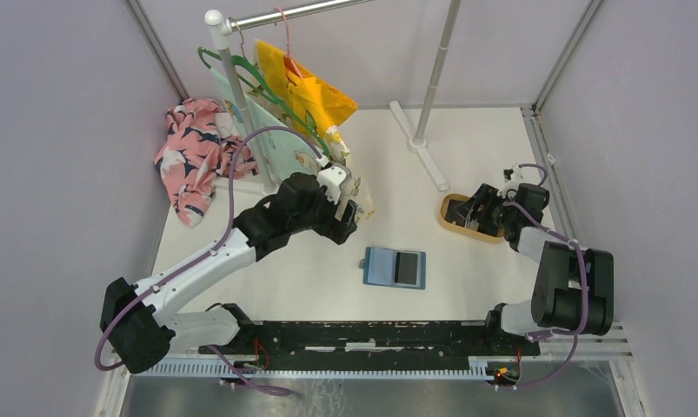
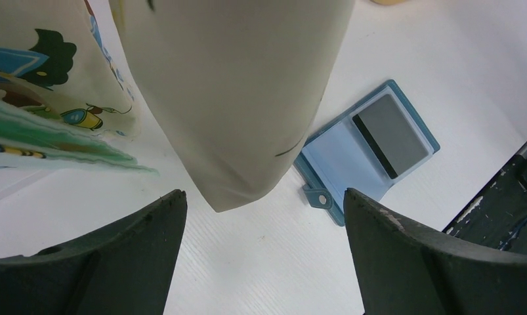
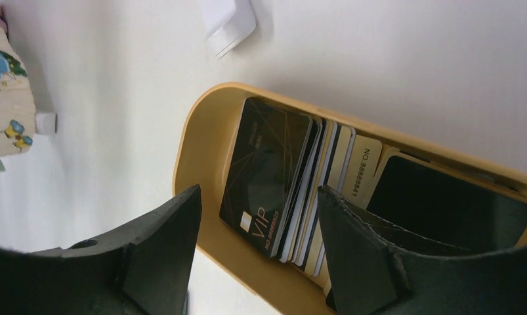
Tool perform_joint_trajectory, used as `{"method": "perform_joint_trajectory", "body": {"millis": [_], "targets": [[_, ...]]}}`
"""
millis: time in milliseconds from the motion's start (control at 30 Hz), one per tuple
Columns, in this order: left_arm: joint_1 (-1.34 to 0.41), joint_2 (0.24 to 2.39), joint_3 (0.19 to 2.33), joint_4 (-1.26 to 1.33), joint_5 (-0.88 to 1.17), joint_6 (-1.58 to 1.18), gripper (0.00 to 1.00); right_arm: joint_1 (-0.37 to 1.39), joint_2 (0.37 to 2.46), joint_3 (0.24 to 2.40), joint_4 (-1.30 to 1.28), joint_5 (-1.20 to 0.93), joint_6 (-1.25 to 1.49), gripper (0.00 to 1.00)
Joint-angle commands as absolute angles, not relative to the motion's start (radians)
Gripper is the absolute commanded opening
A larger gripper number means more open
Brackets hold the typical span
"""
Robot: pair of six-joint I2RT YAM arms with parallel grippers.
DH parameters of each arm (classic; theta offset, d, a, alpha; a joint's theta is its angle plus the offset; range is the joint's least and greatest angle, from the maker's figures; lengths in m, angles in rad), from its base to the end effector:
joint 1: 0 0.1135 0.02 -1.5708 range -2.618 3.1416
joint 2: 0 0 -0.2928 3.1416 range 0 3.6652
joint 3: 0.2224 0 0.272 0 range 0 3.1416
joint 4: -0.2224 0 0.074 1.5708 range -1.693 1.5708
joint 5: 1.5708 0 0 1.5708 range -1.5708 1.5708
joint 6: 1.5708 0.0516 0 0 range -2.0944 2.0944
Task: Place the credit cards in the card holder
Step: Move the storage box to the center of the board.
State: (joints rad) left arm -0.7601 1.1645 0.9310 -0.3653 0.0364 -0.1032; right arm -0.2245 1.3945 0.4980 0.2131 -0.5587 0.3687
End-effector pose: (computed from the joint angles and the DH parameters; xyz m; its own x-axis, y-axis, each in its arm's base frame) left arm 0.2016 -0.1943 0.3087 -0.4795 0.3138 -0.8195 0.6645 0.7398 -0.1055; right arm 0.2717 -0.0340 0.1576 -0.6506 0.4620 -0.6027 0.0242 0.8058 0.5917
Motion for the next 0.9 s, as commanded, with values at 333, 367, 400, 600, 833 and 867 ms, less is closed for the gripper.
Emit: {"method": "perform_joint_trajectory", "body": {"millis": [333, 367, 400, 600, 833, 867], "targets": [[-0.746, 1.160, 0.954, -0.338, 0.075, -0.052, 0.93, -0.167, 1.550, 0.618, 0.197, -0.450, 0.519, 0.70], [-0.746, 1.161, 0.954, -0.339, 0.075, -0.052, 0.93, -0.167, 1.556, 0.614, 0.208, -0.478, 0.532, 0.70], [-0.746, 1.163, 0.954, -0.339, 0.075, -0.052, 0.93, -0.166, 1.562, 0.611, 0.214, -0.504, 0.547, 0.70], [-0.743, 1.172, 0.956, -0.339, 0.077, -0.052, 0.93, -0.166, 1.555, 0.588, 0.286, -0.624, 0.607, 0.68], [-0.741, 1.176, 0.957, -0.341, 0.080, -0.052, 0.93, -0.166, 1.556, 0.562, 0.377, -0.728, 0.669, 0.63], [-0.741, 1.176, 0.957, -0.339, 0.081, -0.052, 0.93, -0.166, 1.554, 0.561, 0.385, -0.739, 0.672, 0.63]]}}
